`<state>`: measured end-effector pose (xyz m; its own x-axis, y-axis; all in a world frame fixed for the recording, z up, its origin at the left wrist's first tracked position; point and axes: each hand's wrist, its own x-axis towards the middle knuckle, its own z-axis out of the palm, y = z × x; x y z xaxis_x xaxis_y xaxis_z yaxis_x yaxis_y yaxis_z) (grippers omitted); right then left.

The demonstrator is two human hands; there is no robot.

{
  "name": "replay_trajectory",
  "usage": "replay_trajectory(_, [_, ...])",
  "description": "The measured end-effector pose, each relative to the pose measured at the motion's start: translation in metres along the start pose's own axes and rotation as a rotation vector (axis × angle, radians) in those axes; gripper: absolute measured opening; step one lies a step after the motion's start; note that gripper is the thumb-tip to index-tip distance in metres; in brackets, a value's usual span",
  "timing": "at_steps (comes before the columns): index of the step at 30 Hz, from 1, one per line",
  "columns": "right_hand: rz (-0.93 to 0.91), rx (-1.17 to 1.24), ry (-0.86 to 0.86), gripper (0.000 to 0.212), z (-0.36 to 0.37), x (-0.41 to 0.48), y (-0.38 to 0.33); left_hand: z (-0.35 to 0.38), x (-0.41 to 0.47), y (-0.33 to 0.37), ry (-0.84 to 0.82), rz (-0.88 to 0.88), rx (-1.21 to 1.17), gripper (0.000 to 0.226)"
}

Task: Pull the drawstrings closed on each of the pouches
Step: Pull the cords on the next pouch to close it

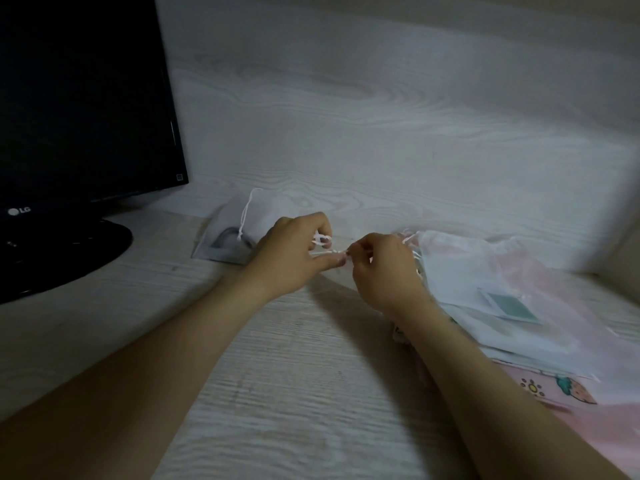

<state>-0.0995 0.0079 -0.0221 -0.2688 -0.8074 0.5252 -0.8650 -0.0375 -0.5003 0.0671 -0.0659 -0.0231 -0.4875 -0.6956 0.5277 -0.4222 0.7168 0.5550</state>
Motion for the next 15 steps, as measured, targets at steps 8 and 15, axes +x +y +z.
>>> replay_trajectory(8, [0.279,0.417,-0.024,0.028,-0.005,-0.003,0.001,-0.006,-0.003,0.001,-0.022,-0.037,0.406,0.033])
replay_trajectory(15, [0.342,0.585,-0.093,0.024,-0.005,-0.006,-0.005,0.008,-0.003,-0.007,-0.053,-0.07,0.21,0.036])
